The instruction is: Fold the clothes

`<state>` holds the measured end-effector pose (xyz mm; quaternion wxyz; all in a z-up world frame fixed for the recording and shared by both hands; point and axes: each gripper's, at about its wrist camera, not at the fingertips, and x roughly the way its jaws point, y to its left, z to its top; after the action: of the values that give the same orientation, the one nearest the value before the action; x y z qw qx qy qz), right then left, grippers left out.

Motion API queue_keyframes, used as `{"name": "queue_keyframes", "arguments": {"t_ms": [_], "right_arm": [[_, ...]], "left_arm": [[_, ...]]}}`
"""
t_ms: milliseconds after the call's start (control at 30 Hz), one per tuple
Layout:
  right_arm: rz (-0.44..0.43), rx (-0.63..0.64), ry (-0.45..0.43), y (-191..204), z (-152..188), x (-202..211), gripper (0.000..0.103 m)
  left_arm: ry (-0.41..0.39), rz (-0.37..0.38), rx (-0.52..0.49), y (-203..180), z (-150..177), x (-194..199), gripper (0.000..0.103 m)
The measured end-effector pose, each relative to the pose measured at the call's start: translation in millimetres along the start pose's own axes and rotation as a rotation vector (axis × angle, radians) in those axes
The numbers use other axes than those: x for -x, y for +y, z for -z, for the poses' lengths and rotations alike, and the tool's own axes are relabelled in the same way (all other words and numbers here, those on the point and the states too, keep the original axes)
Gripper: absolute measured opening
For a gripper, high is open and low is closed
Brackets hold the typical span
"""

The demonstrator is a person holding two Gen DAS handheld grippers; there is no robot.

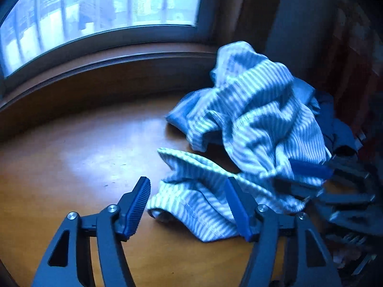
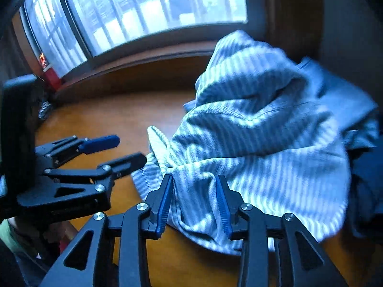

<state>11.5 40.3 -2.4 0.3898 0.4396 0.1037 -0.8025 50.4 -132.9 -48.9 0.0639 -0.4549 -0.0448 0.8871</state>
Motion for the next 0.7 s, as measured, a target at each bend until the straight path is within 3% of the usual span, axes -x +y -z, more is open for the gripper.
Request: {"name": "queue_keyframes", "arguments": {"t_ms": [133,200,267,367,533,600,633,667,700], "right_arm": [[0.095,-0.039,-0.098,-14,2,41,0.059],[0.144,-0.054,-0.137,-33,-7,40,0.069],[0.207,-0.08,-0.155,-53,-15,36,0.07],[0.269,-0.127,-0.121,-79,-16,15,0.07],[0.264,-0.133,-0.029,-95,-9,-38,0.07],[0.265,-0.123,-0.01,-95,-6,-53,0.063],[0.258,-0.13,-0.009,-96,-5,-56,0.059],[0.251,-0.138,-0.008,-96,-4,-60,0.043],[0.241,-0.146,-0.008,-97,-3,-62,0.032]], "left_arm": [[0.021,0.037,-0.036,-9,-1,-4,0.063],[0.015,0.076,-0.057,-17,-6,-5,0.066],[-0.003,0.091,-0.088,-27,-17,-9,0.073],[-0.018,0.055,-0.115,-37,-36,-23,0.075],[0.069,0.076,-0.095,-47,-55,-65,0.075],[0.088,0.066,-0.077,-47,-57,-77,0.07],[0.086,0.07,-0.073,-46,-56,-76,0.063],[0.082,0.073,-0.077,-44,-55,-71,0.043],[0.078,0.076,-0.08,-42,-54,-67,0.036]]}}
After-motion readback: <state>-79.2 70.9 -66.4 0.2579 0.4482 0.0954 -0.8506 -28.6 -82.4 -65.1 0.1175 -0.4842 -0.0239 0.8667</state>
